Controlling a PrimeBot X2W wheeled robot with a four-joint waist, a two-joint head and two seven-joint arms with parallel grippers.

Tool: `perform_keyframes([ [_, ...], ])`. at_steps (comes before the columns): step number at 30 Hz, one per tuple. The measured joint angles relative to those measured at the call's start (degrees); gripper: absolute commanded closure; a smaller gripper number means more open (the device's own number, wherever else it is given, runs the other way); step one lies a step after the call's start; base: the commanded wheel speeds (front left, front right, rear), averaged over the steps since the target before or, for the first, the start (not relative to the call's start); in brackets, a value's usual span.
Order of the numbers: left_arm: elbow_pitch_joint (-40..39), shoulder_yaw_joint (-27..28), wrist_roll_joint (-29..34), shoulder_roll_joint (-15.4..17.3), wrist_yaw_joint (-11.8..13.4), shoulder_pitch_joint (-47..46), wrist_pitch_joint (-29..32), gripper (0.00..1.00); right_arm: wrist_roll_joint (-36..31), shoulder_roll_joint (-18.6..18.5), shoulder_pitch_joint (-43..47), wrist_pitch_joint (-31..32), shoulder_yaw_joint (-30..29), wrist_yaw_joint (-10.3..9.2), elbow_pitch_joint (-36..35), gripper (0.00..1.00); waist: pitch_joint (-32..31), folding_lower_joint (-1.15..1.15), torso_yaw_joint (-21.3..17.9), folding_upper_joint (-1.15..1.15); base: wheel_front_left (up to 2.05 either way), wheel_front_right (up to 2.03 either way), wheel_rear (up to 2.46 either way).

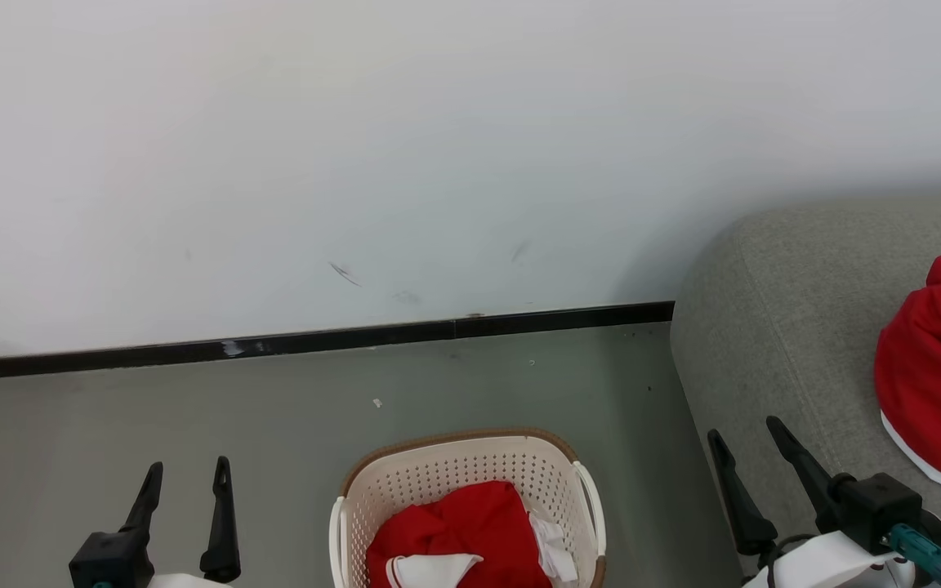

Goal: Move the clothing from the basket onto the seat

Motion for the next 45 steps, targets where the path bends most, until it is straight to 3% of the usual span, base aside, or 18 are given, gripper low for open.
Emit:
perform_keyframes([
  [45, -0.8, 0.2, 1.1, 1.2, -0.6, 0.9, 0.0, 0.00, 1.5, 0.1, 3.5, 0.0, -0.6, 0.00, -6.2, 0.00, 1.0, 0.00, -0.2, 0.00, 0.00, 0.00, 0.00],
])
